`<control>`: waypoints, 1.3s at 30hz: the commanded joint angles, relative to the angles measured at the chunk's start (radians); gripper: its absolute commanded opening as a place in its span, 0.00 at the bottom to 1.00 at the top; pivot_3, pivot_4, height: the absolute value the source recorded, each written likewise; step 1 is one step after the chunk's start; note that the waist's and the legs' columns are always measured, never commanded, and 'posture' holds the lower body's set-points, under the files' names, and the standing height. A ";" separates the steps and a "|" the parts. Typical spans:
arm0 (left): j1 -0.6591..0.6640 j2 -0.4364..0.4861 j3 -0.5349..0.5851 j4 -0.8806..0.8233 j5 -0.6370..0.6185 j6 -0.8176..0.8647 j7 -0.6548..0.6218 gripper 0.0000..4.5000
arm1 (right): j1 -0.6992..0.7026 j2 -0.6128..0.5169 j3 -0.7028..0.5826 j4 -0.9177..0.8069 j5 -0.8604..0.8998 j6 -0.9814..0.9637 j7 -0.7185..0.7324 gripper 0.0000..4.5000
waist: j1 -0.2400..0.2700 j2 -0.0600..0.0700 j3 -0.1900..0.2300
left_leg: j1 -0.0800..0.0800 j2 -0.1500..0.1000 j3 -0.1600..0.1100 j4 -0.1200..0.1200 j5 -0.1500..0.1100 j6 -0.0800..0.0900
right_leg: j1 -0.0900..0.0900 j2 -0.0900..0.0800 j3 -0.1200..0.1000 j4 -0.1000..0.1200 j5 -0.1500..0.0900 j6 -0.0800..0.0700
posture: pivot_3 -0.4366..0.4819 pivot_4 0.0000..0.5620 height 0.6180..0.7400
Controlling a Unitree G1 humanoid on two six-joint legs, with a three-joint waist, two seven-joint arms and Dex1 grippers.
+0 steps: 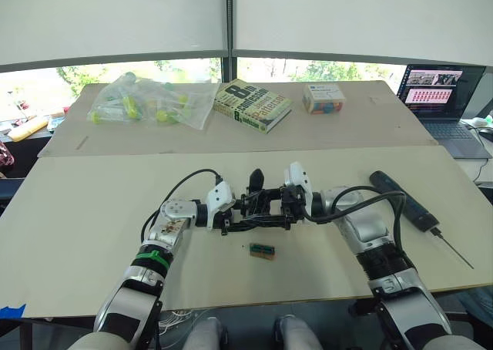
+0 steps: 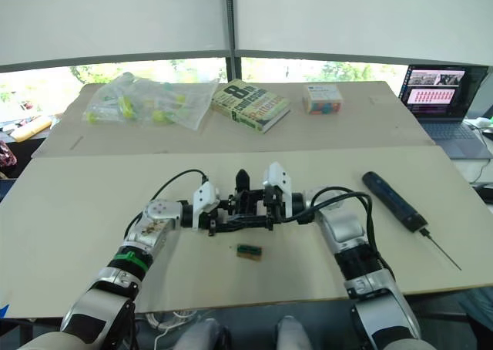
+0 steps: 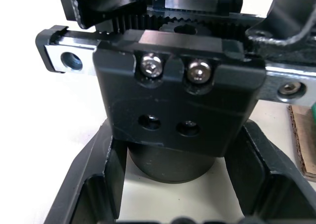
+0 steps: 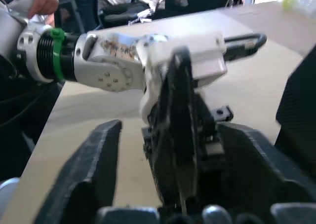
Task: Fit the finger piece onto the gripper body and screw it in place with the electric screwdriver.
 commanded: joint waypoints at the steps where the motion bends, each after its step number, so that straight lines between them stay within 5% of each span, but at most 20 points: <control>1: 0.015 0.003 -0.022 0.020 0.016 -0.001 -0.011 0.51 | -0.010 0.001 -0.040 -0.032 0.034 -0.036 0.022 1.00 | 0.000 0.000 0.000 | 0.000 0.000 0.000 0.000 0.000 0.000 | 0.000 0.000 0.000 0.000 0.000 0.000 | 0.48 0.27 1.00; 9: 0.005 -0.003 -0.003 0.045 0.016 -0.009 0.031 0.51 | 0.005 0.007 -0.099 -0.110 0.103 -0.044 0.038 1.00 | 0.000 0.000 0.000 | 0.000 0.000 0.000 0.000 0.000 0.000 | 0.000 -0.001 0.000 0.000 0.000 0.000 | 0.48 0.27 1.00; 14: 0.000 -0.001 0.009 0.043 -0.004 0.014 0.018 1.00 | 0.015 -0.025 -0.129 -0.198 0.157 0.007 0.044 1.00 | 0.003 0.000 0.000 | 0.000 0.000 0.000 0.000 0.000 0.000 | 0.000 -0.001 0.000 0.000 0.000 0.000 | 0.48 0.27 1.00; 24: 0.127 0.169 0.104 -0.149 -0.120 0.086 -0.075 1.00 | 0.100 -0.270 -0.359 -0.318 0.237 0.092 -0.021 1.00 | -0.006 0.000 0.000 | 0.000 0.001 0.000 -0.003 0.000 -0.001 | -0.002 -0.002 0.000 0.000 0.000 -0.001 | 0.48 0.27 1.00; 31: 0.306 0.358 0.247 -0.474 -0.338 0.312 -0.158 1.00 | 0.441 -0.408 -0.654 -0.279 0.141 -0.053 -0.125 1.00 | 0.007 0.001 0.001 | -0.007 0.001 0.000 -0.004 -0.001 -0.002 | -0.011 -0.006 0.000 0.001 -0.002 -0.003 | 0.48 0.27 1.00; 39: 0.486 0.406 0.297 -0.808 -0.376 0.290 -0.103 1.00 | 0.882 -0.288 -1.007 -0.192 0.095 -0.251 -0.271 1.00 | 0.031 0.001 0.000 | -0.007 0.000 0.001 -0.004 -0.001 0.000 | -0.008 -0.011 -0.001 -0.002 -0.003 -0.002 | 0.48 0.27 1.00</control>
